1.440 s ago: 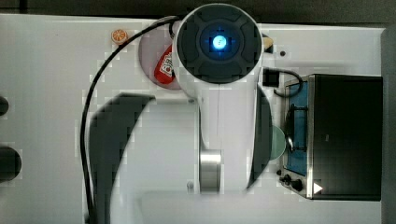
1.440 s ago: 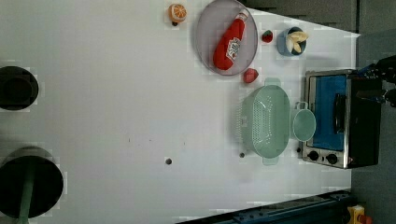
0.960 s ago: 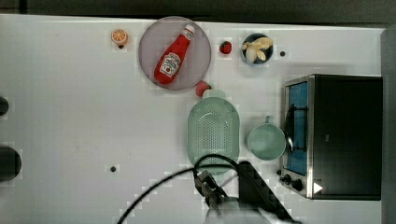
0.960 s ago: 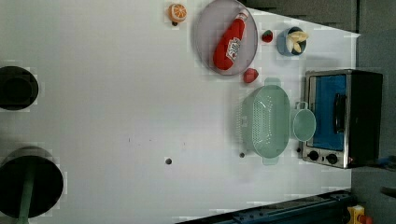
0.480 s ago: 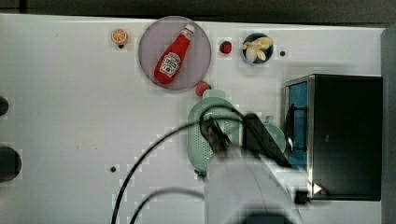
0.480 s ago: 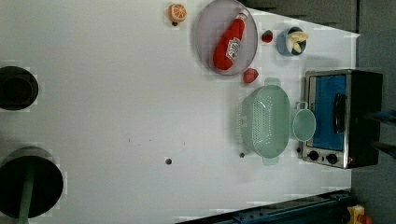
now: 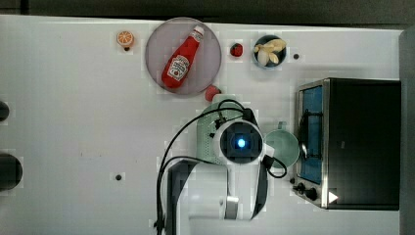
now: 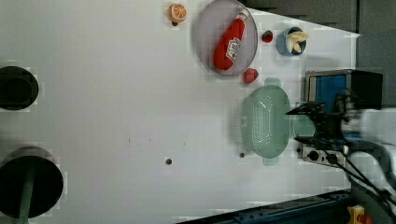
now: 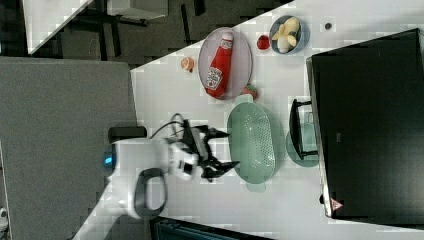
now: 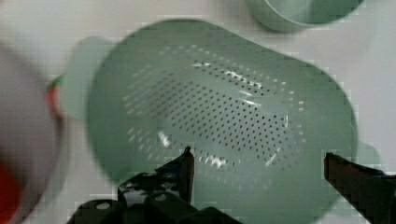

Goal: Drag strainer right to left.

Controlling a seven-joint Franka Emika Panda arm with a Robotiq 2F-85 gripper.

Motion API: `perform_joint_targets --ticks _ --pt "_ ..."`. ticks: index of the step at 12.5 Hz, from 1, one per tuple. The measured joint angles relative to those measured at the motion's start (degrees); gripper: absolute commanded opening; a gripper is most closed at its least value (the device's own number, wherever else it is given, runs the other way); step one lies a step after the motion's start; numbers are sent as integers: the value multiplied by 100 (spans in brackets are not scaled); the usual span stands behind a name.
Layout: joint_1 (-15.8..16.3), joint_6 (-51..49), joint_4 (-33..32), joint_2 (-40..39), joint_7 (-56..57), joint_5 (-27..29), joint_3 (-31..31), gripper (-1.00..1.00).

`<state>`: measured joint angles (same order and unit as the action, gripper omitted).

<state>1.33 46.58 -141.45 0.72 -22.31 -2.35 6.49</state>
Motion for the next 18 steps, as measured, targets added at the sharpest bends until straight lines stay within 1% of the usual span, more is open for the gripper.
perform_joint_targets --ticks 2,5,8,9,10,11,14,16,18 --pt "-43 711 -56 -602 -277 -62 -9 100" --pt "-119 1648 -22 -1287 -1051 -35 -268 100" --pt "24 2039 190 -2030 -1417 -204 -340 100" --pt "-6 2157 168 -2218 -1481 -210 -420 100" --pt "-30 2196 67 -2324 -1579 -223 -513 100" --pt "13 2263 0 -2397 -1627 -204 -548 100" --pt "39 2308 45 -2379 -1736 82 -641 100" --pt "-21 2414 90 -2377 -2032 67 -853 100" --pt "122 2437 45 -2278 -2405 95 -869 100"
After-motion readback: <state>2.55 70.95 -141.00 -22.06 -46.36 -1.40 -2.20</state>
